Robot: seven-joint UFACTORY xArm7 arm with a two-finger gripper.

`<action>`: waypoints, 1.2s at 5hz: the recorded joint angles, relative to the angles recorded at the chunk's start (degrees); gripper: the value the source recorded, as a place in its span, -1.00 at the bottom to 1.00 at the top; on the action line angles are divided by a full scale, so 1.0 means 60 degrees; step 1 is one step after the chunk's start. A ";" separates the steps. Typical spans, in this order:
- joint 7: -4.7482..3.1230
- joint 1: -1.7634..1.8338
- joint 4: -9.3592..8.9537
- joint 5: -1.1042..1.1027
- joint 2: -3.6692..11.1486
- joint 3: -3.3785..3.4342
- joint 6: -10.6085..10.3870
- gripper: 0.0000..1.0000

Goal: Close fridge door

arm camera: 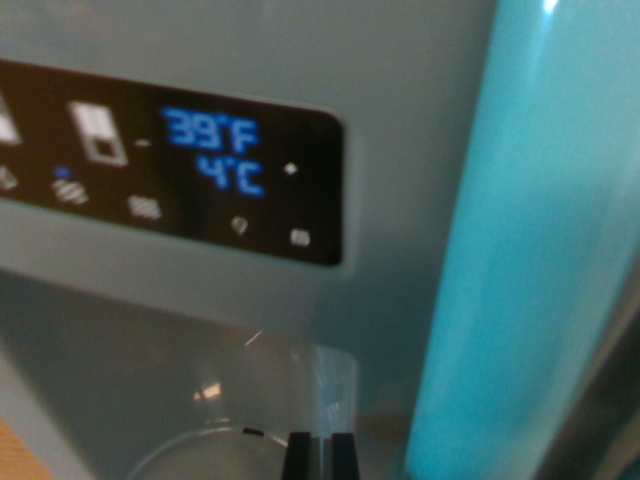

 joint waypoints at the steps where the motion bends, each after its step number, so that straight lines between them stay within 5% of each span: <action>1: 0.0000 0.0000 0.0243 0.0000 0.0319 -0.0050 0.0000 1.00; 6: 0.0000 0.0000 0.0599 0.0000 0.0786 -0.0190 -0.0001 1.00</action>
